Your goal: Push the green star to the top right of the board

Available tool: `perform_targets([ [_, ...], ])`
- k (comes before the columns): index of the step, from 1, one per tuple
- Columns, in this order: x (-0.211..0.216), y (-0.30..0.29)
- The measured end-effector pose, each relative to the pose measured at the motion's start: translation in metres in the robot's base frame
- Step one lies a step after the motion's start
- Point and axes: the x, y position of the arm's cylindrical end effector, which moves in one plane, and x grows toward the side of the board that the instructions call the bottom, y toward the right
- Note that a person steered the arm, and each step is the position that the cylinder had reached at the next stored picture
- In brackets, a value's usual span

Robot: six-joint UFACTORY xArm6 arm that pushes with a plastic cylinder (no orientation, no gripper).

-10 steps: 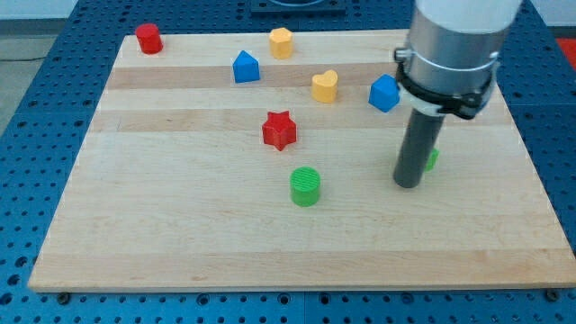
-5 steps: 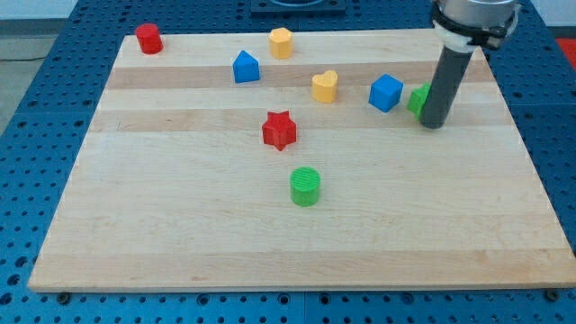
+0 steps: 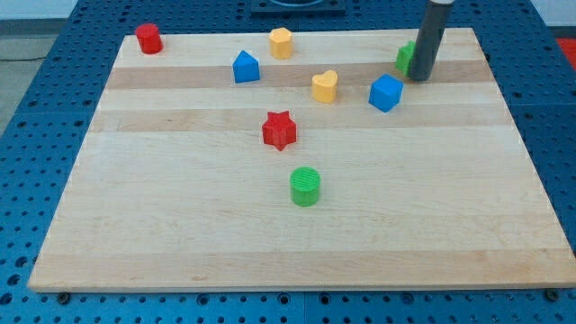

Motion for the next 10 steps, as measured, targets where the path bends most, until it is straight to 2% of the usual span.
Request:
perform_targets([
  [6, -0.051, -0.019],
  [10, -0.052, -0.014],
])
